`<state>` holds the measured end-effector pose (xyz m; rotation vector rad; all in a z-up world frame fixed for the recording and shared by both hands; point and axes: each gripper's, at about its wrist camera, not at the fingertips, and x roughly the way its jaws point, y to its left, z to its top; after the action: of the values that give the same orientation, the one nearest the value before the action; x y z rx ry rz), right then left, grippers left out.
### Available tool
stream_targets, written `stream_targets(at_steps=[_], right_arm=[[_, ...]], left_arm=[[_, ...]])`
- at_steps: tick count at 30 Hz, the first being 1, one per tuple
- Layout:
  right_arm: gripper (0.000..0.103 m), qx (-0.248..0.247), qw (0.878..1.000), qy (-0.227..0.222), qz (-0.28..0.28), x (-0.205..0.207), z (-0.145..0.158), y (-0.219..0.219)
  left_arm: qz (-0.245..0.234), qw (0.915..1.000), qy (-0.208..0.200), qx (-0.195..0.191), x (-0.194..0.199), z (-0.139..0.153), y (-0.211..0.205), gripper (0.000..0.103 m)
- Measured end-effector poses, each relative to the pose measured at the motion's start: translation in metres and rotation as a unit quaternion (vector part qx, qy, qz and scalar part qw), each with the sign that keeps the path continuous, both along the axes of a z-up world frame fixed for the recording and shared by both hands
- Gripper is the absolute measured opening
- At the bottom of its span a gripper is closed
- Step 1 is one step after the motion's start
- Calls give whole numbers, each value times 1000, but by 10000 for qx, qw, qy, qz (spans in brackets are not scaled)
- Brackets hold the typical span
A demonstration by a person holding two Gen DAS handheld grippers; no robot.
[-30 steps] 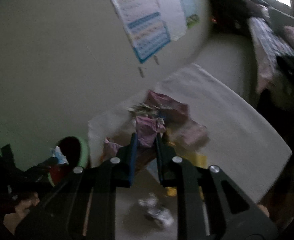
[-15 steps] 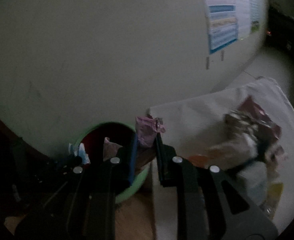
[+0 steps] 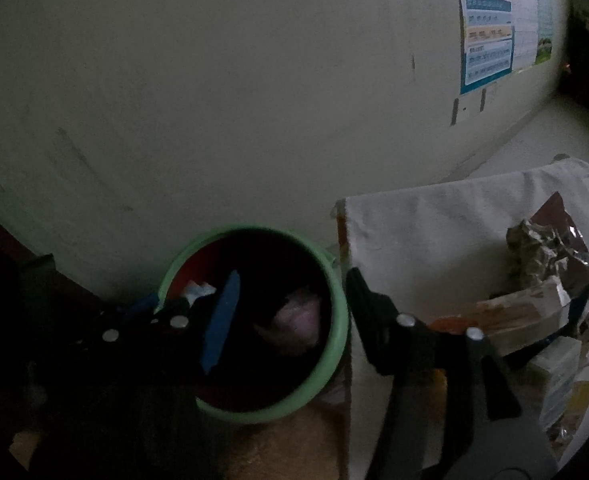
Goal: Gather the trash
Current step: 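Carry both wrappers over the green bin and open both grippers to drop them, then move both grippers back over the trash pile on the table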
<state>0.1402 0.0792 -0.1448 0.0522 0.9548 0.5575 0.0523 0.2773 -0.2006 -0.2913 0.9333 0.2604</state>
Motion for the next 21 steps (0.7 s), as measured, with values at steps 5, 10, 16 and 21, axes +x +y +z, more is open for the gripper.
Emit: stream_targets(at_steps=[5,10,16,21], right_arm=[[59,22,10000,-30,-92,-9,6,-15],[65,-20,9995,-20,-328,-21,11,-48],[72,-40,9958,-249,-882,-40,22,-121],[73,-414,9847,-399,-1648,-71,18,-199]], left_arm=[[67,9999,-53,99,-3,6,-9,62],[-245,9992,-111,289,-2,16,-41,62],[-965,9943,-381,241,2,39,-101,65],[-1471,9871,-563,272,0,48,-155,65]])
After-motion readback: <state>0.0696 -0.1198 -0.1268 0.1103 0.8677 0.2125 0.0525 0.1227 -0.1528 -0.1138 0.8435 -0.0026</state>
